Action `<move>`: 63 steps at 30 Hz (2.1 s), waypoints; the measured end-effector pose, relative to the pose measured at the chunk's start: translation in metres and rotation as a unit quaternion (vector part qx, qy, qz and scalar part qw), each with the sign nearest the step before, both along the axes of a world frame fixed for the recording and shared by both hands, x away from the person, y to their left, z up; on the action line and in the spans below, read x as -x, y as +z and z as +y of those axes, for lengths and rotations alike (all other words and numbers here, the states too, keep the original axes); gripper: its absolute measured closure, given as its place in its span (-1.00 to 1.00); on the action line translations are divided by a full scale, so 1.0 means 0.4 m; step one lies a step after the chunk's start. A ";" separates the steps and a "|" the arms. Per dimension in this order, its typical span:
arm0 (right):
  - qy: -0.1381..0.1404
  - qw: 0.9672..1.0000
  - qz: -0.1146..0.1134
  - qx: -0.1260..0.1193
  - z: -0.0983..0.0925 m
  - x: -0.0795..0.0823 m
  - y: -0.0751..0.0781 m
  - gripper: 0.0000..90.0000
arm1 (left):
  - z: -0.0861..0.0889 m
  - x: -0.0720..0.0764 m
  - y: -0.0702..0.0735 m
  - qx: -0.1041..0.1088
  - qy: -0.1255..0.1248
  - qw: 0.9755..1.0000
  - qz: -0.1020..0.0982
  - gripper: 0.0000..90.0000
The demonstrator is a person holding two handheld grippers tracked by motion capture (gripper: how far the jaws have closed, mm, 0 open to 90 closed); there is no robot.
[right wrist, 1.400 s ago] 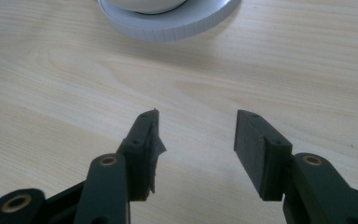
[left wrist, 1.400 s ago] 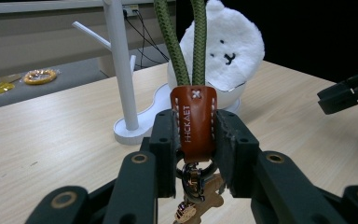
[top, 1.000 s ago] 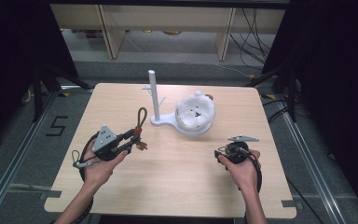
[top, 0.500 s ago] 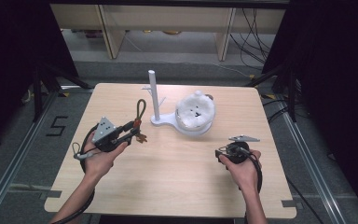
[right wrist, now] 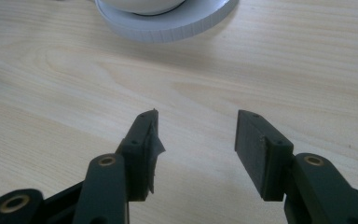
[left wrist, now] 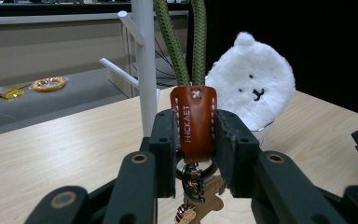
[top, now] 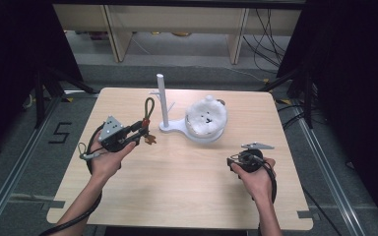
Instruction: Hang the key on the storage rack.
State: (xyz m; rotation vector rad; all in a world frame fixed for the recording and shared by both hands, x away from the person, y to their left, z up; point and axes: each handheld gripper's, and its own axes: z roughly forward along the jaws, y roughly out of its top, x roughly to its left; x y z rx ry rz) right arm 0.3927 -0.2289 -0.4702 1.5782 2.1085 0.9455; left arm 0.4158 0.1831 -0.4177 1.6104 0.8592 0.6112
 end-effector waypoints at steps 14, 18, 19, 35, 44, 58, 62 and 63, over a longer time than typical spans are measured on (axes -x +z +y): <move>-0.003 1.000 0.017 -0.013 0.006 0.005 0.001 0.12 | 0.005 -0.047 0.017 0.006 0.011 1.000 0.002 0.53; -0.006 1.000 0.017 -0.012 0.006 0.005 0.003 0.11 | 0.001 -0.061 0.016 0.003 0.011 1.000 0.006 0.53; -0.007 1.000 0.018 -0.012 0.005 0.006 0.004 0.12 | 0.001 -0.065 0.015 0.004 0.012 1.000 0.007 0.53; 0.001 1.000 0.003 -0.008 -0.001 0.001 -0.002 0.11 | -0.001 -0.113 -0.009 0.019 0.025 0.999 0.031 0.53; -0.008 1.000 0.017 -0.013 0.002 0.006 0.002 0.11 | -0.008 -0.129 -0.015 0.025 0.030 0.999 0.038 0.53; -0.008 1.000 0.021 -0.018 0.004 0.006 -0.002 0.11 | -0.029 -0.152 -0.030 0.026 0.035 0.998 0.055 0.53; -0.008 1.000 0.021 -0.017 0.004 0.006 -0.001 0.11 | -0.037 -0.157 -0.034 0.022 0.035 0.997 0.057 0.52; -0.009 1.000 0.021 -0.017 0.003 0.006 -0.001 0.11 | -0.039 -0.159 -0.035 0.023 0.035 0.997 0.059 0.52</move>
